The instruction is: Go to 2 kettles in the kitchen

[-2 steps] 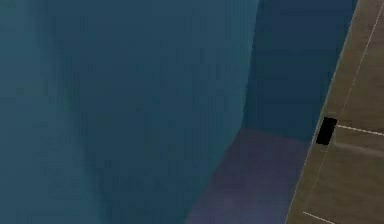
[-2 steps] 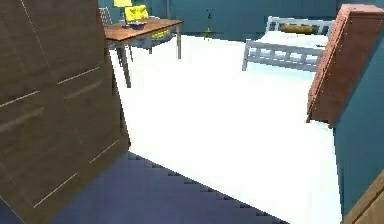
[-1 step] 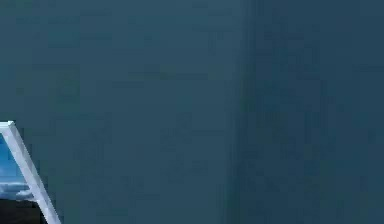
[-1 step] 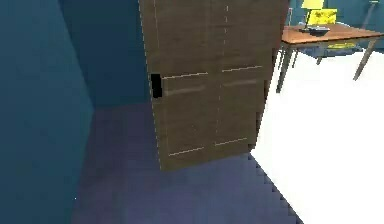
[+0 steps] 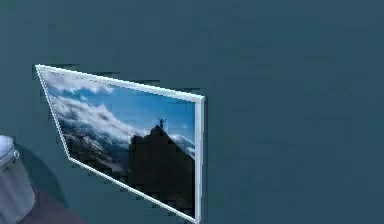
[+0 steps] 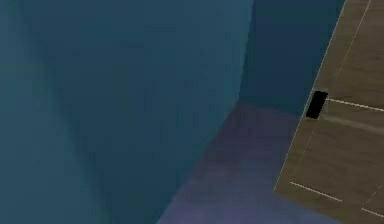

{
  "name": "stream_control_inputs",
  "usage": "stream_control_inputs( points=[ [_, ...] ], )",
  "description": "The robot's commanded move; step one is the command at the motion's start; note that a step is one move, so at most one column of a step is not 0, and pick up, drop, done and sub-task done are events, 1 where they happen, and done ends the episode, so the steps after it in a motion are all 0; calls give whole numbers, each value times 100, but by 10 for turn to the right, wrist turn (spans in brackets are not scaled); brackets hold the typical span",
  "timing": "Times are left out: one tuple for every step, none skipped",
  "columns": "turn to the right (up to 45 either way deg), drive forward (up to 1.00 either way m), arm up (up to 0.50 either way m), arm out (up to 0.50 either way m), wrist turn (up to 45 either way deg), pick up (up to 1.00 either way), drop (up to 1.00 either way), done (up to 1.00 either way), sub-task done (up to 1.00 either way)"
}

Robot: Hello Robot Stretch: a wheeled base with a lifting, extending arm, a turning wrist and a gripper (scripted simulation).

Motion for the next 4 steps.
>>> stream_control_inputs(
  points=[
    [-360,0,0,0,0,0,0,0,0],
    [-30,0,0,0,0,0,0,0,0],
    [0,50,0,0,0,0,0,0,0],
    [-420,0,0,0,0,0,0,0,0]
  ],
)
